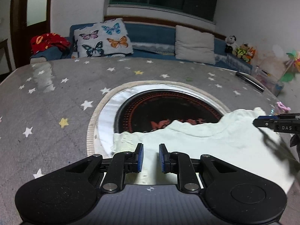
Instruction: Fold clothes
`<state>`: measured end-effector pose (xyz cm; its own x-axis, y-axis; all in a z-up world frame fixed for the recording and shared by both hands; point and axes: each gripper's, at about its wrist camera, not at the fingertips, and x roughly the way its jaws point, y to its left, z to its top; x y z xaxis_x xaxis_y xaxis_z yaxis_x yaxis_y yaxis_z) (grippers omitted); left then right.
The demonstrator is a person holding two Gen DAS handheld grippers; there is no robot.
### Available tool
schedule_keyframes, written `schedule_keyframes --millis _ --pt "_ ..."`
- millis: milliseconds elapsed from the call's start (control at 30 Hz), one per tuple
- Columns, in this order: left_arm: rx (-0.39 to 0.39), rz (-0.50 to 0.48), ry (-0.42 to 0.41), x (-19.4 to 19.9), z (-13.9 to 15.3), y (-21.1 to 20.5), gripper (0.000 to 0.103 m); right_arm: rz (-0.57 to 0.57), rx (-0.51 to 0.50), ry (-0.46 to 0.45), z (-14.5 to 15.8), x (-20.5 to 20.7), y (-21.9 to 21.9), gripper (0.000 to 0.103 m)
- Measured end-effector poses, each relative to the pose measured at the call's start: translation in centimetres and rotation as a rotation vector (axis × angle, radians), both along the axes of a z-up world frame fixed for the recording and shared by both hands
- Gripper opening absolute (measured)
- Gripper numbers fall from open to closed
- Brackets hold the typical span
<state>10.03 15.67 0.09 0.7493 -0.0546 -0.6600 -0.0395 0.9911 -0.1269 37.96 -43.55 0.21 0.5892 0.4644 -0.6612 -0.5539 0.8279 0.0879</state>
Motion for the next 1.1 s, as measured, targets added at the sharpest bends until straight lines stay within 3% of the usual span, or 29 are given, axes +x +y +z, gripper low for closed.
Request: schedule_keyframes --millis 333,467,633,767,1100 --pt "-0.019 0.046 0.002 -0.3 -0.6 1.7 0.021 -0.026 0.010 -0.003 -0.2 0.1 -0.3 0.027" --pt "-0.032 0.057 -0.015 -1.2 0.2 1.6 0.021 -0.022 0.010 -0.015 0.4 -0.3 0.0 0.040" --pt "-0.068 0.073 -0.035 -4.1 1.4 1.7 0.041 -0.010 -0.003 -0.017 0.5 -1.4 0.4 0.046" --pt "-0.070 0.078 -0.012 -7.3 1.6 1.2 0.051 0.013 -0.005 -0.007 0.8 -2.7 0.4 0.055" --pt "-0.110 0.115 0.042 -13.4 1.1 -1.4 0.056 0.202 -0.024 0.033 2.3 -7.2 3.9 0.059"
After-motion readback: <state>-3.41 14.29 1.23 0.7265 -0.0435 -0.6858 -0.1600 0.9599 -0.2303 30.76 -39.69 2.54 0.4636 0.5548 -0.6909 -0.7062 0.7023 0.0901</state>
